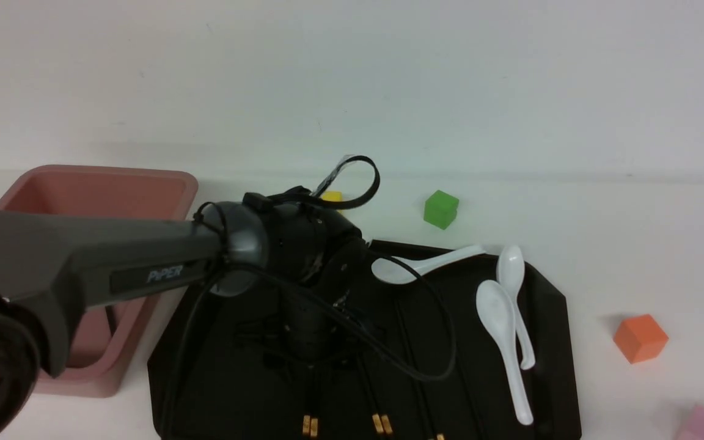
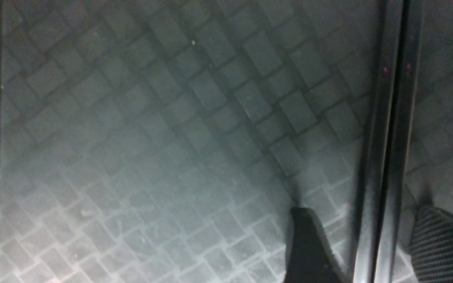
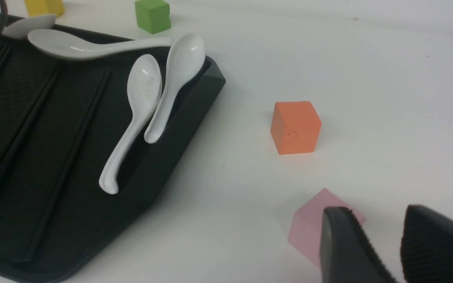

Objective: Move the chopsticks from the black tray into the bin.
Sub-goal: Use the left arm to grab a pair of chopsticks, then use the left arm to put the chopsticks into the lunch box

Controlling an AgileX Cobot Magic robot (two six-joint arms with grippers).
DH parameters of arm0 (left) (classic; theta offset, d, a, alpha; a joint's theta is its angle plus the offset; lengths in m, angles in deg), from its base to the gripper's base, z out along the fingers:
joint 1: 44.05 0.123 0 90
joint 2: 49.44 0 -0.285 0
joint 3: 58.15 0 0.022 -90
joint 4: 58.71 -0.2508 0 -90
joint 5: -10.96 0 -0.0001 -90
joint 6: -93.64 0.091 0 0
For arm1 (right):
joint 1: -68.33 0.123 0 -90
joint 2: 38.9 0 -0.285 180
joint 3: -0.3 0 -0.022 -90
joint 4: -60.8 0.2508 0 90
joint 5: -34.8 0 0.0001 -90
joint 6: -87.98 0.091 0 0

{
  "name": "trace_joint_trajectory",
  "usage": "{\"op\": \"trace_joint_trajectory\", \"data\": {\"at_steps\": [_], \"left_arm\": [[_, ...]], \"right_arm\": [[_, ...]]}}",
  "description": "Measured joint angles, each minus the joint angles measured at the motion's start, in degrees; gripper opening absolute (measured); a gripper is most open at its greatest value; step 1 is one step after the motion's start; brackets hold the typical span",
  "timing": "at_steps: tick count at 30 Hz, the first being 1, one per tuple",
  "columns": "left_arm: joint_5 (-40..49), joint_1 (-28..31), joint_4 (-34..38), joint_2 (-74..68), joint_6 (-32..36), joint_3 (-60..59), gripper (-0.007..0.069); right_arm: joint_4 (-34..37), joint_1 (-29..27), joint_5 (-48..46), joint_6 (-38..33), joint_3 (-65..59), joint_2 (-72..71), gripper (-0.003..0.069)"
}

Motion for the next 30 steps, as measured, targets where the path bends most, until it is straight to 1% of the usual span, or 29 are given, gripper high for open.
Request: {"op": "trace_joint_trajectory", "data": {"at_steps": [4,5,8,9,10,11,12,19,25,27,30], "left_arm": [[-0.16,-0.06,-0.1,-0.12,0.0,0.0,0.0335],[-0.3,-0.11,-0.04,-0.24,0.0,0.1,0.0311],[-0.64,-0.11,0.01,-0.42,0.0,0.23,0.0229],[-0.86,-0.17,0.01,-0.49,-0.04,0.23,0.0177],[-0.94,-0.17,-0.04,-0.49,-0.04,0.23,0.0169],[-0.94,-0.17,0.05,-0.49,-0.37,0.29,0.0105],[-0.83,-0.17,0.09,-0.42,-0.6,0.29,0.0097],[1.21,-0.05,1.72,3.54,-1.72,-0.29,0.01],[4.17,1.02,2.19,15.89,-1.77,-0.35,0.01],[4.6,3.93,2.19,20.27,-2.35,-0.35,0.01],[6.21,10.24,1.96,25.51,-2.34,-0.35,0.01]], "right_arm": [[0.0,0.0,0.0,0.0,0.0,0.0,0.0242],[0.0,0.0,0.0,0.0,0.0,0.0,0.0242],[0.0,0.0,0.0,0.0,0.0,0.0,0.0242],[0.0,0.0,0.0,0.0,0.0,0.0,0.0242],[0.0,0.0,0.0,0.0,0.0,0.0,0.0242],[0.0,0.0,0.0,0.0,0.0,0.0,0.0242],[0.0,0.0,0.0,0.0,0.0,0.0,0.0242],[0.0,0.0,0.0,0.0,0.0,0.0,0.0242],[0.0,0.0,0.0,0.0,0.0,0.0,0.0242],[0.0,0.0,0.0,0.0,0.0,0.0,0.0242],[0.0,0.0,0.0,0.0,0.0,0.0,0.0242]]}}
